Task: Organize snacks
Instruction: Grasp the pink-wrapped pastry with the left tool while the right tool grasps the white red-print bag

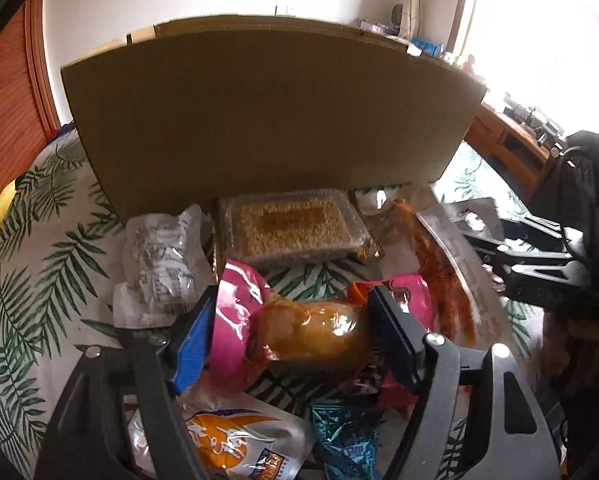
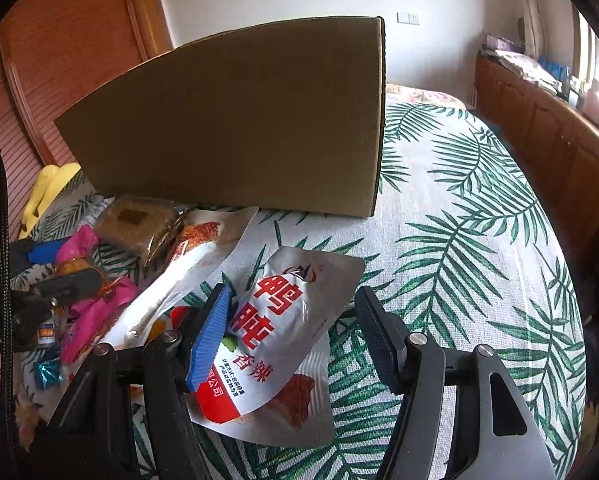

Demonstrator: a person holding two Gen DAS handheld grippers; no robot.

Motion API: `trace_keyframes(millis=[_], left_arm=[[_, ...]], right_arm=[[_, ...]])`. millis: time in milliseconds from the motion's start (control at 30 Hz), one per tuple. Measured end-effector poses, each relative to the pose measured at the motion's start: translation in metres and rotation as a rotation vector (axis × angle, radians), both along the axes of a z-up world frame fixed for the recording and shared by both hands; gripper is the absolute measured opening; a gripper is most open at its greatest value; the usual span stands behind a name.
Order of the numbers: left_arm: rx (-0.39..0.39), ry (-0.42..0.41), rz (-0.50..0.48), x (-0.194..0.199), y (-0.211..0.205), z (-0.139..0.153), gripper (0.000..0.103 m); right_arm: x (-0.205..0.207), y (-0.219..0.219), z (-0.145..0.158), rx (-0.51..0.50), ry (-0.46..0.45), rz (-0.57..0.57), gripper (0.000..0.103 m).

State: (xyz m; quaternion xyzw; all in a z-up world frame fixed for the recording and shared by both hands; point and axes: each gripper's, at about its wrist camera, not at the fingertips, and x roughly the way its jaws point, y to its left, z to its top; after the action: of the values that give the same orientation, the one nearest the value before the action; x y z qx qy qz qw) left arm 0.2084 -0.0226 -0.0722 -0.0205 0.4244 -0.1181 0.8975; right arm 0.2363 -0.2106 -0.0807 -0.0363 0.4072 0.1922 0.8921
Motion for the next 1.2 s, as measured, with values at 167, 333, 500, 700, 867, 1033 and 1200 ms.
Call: trace_keyframes(millis=[167, 333, 500, 700, 867, 1033, 1200], left_arm=[[-0.014, 0.003, 0.001, 0.001, 0.001, -0.002, 0.077], [-0.017, 0.001, -0.002, 0.000, 0.003, -0.002, 0.076], [-0.061, -0.004, -0.025, -0.006, 0.007, -0.005, 0.064], [-0.057, -0.024, -0.034, -0.015, 0.004, -0.002, 0.056], [-0.083, -0.040, -0.014, -0.021, 0.009, 0.004, 0.056], [-0.098, -0.070, -0.006, -0.027, 0.017, 0.016, 0.056], [-0.101, -0.110, 0.002, -0.033, 0.024, 0.027, 0.056]], right_arm=[[-0.001, 0.000, -0.001, -0.002, -0.003, 0.000, 0.065], [-0.001, 0.000, -0.001, -0.008, -0.004, -0.001, 0.065], [-0.001, 0.001, -0.001, -0.012, -0.006, -0.002, 0.065], [-0.002, 0.002, -0.001, -0.015, -0.007, 0.000, 0.065], [-0.002, 0.002, -0.001, -0.016, -0.007, 0.000, 0.065], [-0.002, 0.003, -0.002, -0.022, -0.008, 0.001, 0.062], [-0.003, 0.005, -0.002, -0.043, -0.015, 0.000, 0.044]])
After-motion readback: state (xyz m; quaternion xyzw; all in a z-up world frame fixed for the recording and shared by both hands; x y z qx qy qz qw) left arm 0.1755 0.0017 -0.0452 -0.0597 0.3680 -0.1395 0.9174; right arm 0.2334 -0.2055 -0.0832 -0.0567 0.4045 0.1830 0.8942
